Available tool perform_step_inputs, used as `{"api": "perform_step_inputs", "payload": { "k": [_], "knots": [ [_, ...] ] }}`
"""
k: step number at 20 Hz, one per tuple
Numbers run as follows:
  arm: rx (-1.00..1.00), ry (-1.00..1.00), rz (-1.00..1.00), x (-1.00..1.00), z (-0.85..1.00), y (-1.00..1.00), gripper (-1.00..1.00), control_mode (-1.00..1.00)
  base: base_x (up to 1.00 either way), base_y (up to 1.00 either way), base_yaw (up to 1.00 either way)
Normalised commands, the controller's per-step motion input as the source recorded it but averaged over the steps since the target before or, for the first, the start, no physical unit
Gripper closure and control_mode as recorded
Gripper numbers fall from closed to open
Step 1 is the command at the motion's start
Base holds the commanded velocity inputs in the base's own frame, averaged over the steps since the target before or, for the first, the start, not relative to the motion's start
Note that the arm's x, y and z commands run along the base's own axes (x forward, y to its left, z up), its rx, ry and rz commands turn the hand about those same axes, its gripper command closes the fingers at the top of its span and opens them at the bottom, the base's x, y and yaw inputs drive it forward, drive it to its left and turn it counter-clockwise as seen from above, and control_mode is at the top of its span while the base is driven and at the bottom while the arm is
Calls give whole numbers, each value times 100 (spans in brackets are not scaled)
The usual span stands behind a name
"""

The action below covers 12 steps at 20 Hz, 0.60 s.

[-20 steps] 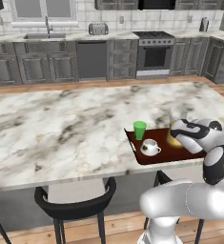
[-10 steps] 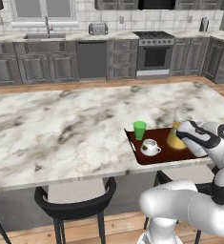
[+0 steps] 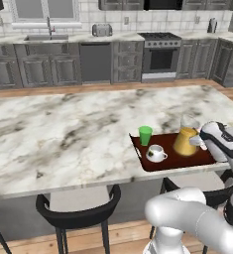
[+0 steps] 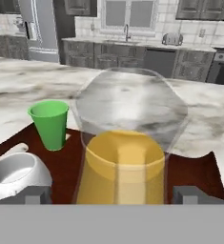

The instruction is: There is a tray on the dining counter. Grab the cup, mug, and pitcher and place them on the tray. The pitcher may be placed next to the tray if it cannot fit the tray.

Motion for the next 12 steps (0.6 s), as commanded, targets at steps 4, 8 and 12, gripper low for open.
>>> {"api": "perform_step_inputs", "payload": {
  "k": [4, 8, 12],
  "knots": [
    [-3, 16, 0, -27, 65, 0, -100, -100, 0, 0, 0],
    [-3, 28, 0, -19, 84, 0, -100, -100, 0, 0, 0],
    [-1, 33, 0, -41, 75, 0, -100, -100, 0, 0, 0]
  ]
}}
